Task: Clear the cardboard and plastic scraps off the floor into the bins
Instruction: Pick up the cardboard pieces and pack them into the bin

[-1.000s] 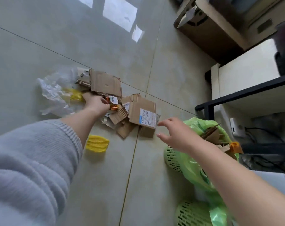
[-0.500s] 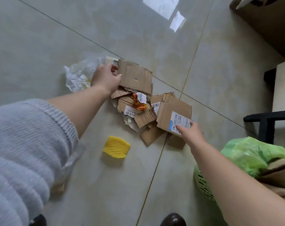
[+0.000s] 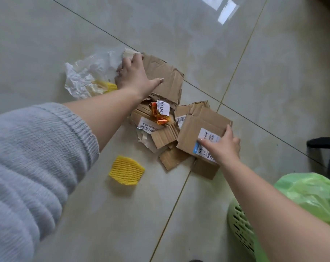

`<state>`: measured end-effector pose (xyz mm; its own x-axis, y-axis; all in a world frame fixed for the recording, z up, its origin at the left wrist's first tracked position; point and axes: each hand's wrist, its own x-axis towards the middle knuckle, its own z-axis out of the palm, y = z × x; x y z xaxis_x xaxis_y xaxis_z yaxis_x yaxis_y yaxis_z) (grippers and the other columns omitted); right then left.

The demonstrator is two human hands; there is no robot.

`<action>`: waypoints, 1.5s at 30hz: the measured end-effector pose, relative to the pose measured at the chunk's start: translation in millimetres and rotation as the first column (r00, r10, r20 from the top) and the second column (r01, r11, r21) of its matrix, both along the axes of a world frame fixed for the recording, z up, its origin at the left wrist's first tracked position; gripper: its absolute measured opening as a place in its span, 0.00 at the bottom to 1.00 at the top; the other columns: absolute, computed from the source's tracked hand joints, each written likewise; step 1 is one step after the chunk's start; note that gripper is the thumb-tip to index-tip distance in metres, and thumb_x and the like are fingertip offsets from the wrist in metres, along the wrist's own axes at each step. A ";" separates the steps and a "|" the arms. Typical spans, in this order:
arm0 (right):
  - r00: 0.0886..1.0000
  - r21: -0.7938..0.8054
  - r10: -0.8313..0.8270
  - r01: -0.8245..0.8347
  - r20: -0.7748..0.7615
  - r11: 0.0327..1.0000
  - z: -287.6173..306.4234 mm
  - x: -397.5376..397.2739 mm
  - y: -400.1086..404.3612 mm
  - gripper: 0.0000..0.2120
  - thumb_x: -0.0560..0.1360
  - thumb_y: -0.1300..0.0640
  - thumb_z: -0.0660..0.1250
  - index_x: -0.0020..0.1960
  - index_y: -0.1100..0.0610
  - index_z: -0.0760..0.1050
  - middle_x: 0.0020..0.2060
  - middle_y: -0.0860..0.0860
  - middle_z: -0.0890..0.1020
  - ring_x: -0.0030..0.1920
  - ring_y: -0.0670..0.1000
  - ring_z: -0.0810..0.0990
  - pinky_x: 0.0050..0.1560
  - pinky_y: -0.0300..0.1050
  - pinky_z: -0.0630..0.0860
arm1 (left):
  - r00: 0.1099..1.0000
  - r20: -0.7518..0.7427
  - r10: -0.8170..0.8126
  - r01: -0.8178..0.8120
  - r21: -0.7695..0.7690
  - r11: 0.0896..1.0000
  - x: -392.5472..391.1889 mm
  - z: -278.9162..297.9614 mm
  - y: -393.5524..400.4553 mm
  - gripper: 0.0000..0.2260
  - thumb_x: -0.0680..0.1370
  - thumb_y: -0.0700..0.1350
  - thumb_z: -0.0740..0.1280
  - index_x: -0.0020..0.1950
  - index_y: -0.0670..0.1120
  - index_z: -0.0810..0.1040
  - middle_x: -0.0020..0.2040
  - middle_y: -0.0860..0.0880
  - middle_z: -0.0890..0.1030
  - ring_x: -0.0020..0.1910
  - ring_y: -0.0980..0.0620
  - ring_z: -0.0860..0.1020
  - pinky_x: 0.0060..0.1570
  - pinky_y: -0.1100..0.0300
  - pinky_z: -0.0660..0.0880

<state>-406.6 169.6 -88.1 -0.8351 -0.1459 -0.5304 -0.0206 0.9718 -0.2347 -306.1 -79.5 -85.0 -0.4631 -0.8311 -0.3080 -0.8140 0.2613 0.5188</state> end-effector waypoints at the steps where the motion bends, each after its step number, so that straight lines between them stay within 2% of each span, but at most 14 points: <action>1: 1.000 0.016 0.004 -0.004 -0.013 1.000 1.3 1.6 -0.3 0.53 0.62 0.39 0.75 0.76 0.50 0.48 0.71 0.58 0.61 0.71 0.60 0.61 0.71 0.58 0.60 | 0.998 0.055 -0.005 0.006 -0.014 1.000 -6.1 -1.6 3.4 0.38 0.69 0.62 0.69 0.72 0.48 0.58 0.72 0.42 0.59 0.70 0.40 0.62 0.66 0.45 0.64; 5: 0.996 -0.166 -0.047 0.033 -0.078 0.986 8.8 7.6 5.6 0.52 0.62 0.47 0.78 0.76 0.48 0.48 0.69 0.56 0.65 0.70 0.57 0.64 0.70 0.56 0.62 | 0.994 0.105 -0.012 0.012 0.007 1.000 -19.0 -9.2 7.5 0.44 0.66 0.58 0.74 0.74 0.50 0.53 0.70 0.41 0.58 0.67 0.39 0.65 0.66 0.44 0.65; 8: 0.996 -0.408 -0.055 0.023 -0.067 0.913 31.3 -1.5 -2.5 0.48 0.66 0.54 0.77 0.75 0.50 0.51 0.65 0.43 0.67 0.62 0.44 0.70 0.64 0.43 0.67 | 0.997 0.073 0.021 -0.024 0.035 0.999 -17.3 -9.8 1.2 0.46 0.66 0.56 0.76 0.75 0.52 0.50 0.69 0.41 0.60 0.66 0.40 0.67 0.66 0.46 0.65; 11: 0.989 -0.517 -0.105 0.142 0.100 0.844 49.3 -24.2 -14.9 0.20 0.68 0.57 0.75 0.58 0.54 0.73 0.50 0.48 0.81 0.49 0.49 0.81 0.56 0.56 0.78 | 0.993 -0.027 0.112 -0.108 0.141 0.984 -12.3 -11.5 -9.5 0.45 0.66 0.53 0.76 0.75 0.51 0.53 0.69 0.43 0.68 0.67 0.43 0.69 0.67 0.46 0.66; 14: 0.930 -0.540 -0.134 0.311 0.342 0.782 49.7 -34.8 -22.0 0.02 0.72 0.59 0.71 0.44 0.56 0.79 0.43 0.54 0.84 0.44 0.56 0.83 0.53 0.60 0.78 | 0.962 -0.196 0.191 -0.134 0.273 0.953 -4.5 -5.0 -16.8 0.26 0.68 0.47 0.75 0.64 0.47 0.72 0.57 0.47 0.80 0.58 0.48 0.78 0.59 0.55 0.73; 16: 0.925 -0.514 -0.122 0.305 0.359 0.802 40.0 -33.0 -23.0 0.03 0.72 0.58 0.71 0.45 0.56 0.79 0.44 0.55 0.84 0.47 0.58 0.83 0.53 0.57 0.78 | 0.914 -0.283 0.292 -0.160 0.409 0.898 -2.1 1.3 -21.4 0.13 0.71 0.45 0.72 0.54 0.47 0.79 0.51 0.47 0.82 0.53 0.48 0.80 0.52 0.55 0.78; 19: 0.914 -0.484 -0.133 0.322 0.384 0.814 20.2 -25.8 -22.2 0.09 0.68 0.54 0.73 0.47 0.54 0.79 0.47 0.54 0.85 0.49 0.58 0.83 0.56 0.58 0.77 | 0.841 -0.316 0.440 -0.252 0.491 0.834 1.1 6.9 -32.1 0.12 0.65 0.49 0.70 0.47 0.48 0.77 0.50 0.45 0.82 0.50 0.45 0.81 0.50 0.48 0.80; 23: 0.893 -0.499 -0.187 0.391 0.410 0.773 5.1 -22.1 -21.4 0.12 0.71 0.57 0.71 0.54 0.57 0.77 0.49 0.56 0.84 0.47 0.56 0.83 0.47 0.51 0.79 | 0.856 -0.282 0.433 -0.300 0.412 0.861 7.3 -5.2 -39.6 0.23 0.62 0.54 0.67 0.55 0.47 0.76 0.53 0.44 0.80 0.51 0.43 0.80 0.52 0.47 0.79; 28: 0.885 -0.463 -0.225 0.413 0.408 0.784 -1.9 -20.2 -19.5 0.21 0.68 0.52 0.73 0.58 0.58 0.75 0.51 0.57 0.83 0.47 0.58 0.83 0.39 0.50 0.78 | 0.879 -0.260 0.401 -0.313 0.320 0.894 11.2 -4.5 -35.1 0.22 0.67 0.51 0.71 0.58 0.46 0.73 0.59 0.45 0.76 0.54 0.46 0.77 0.58 0.51 0.76; 31: 0.867 -0.441 -0.223 0.430 0.447 0.788 -3.8 -20.0 -16.0 0.25 0.64 0.50 0.74 0.58 0.59 0.75 0.51 0.57 0.83 0.51 0.60 0.82 0.48 0.60 0.79 | 0.865 -0.318 0.389 -0.302 0.290 0.908 11.8 -7.1 -36.1 0.19 0.71 0.48 0.71 0.59 0.45 0.74 0.58 0.46 0.78 0.56 0.47 0.77 0.58 0.51 0.76; 33: 0.853 -0.451 -0.206 0.440 0.479 0.776 -4.1 -18.2 -12.4 0.21 0.69 0.53 0.73 0.58 0.60 0.76 0.52 0.58 0.83 0.52 0.60 0.82 0.51 0.59 0.78 | 0.839 -0.361 0.407 -0.305 0.308 0.901 13.0 -5.7 -36.5 0.19 0.71 0.48 0.71 0.59 0.45 0.74 0.56 0.47 0.80 0.55 0.48 0.78 0.56 0.51 0.77; 38: 0.751 -0.477 -0.237 0.596 0.617 0.646 4.1 -16.6 -5.5 0.11 0.75 0.60 0.66 0.56 0.59 0.76 0.47 0.56 0.84 0.44 0.54 0.84 0.47 0.52 0.81 | 0.784 -0.447 0.430 -0.307 0.323 0.895 16.1 -0.2 -39.1 0.15 0.73 0.48 0.70 0.57 0.46 0.74 0.49 0.52 0.78 0.51 0.51 0.79 0.53 0.54 0.79; 41: 0.718 -0.497 -0.279 0.660 0.637 0.562 15.6 -15.8 -6.1 0.03 0.76 0.61 0.65 0.48 0.59 0.77 0.38 0.52 0.86 0.37 0.50 0.85 0.40 0.48 0.83 | 0.705 -0.525 0.477 -0.272 0.420 0.866 18.8 5.6 -41.9 0.14 0.73 0.45 0.70 0.56 0.44 0.73 0.50 0.49 0.78 0.50 0.51 0.79 0.51 0.54 0.80; 45: 0.693 -0.548 -0.312 0.711 0.649 0.440 36.9 -10.5 -15.0 0.06 0.77 0.61 0.63 0.42 0.59 0.75 0.33 0.52 0.85 0.35 0.49 0.85 0.42 0.52 0.82 | 0.575 -0.561 0.595 -0.258 0.566 0.783 18.0 18.4 -46.8 0.17 0.71 0.42 0.71 0.54 0.45 0.65 0.51 0.46 0.75 0.51 0.48 0.79 0.47 0.48 0.81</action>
<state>-417.1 154.6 -51.2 -0.6221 -0.2503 -0.7419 0.7039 0.2362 -0.6699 -288.1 -126.3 -66.6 -0.2906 -0.8708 -0.3967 -0.1330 -0.3738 0.9179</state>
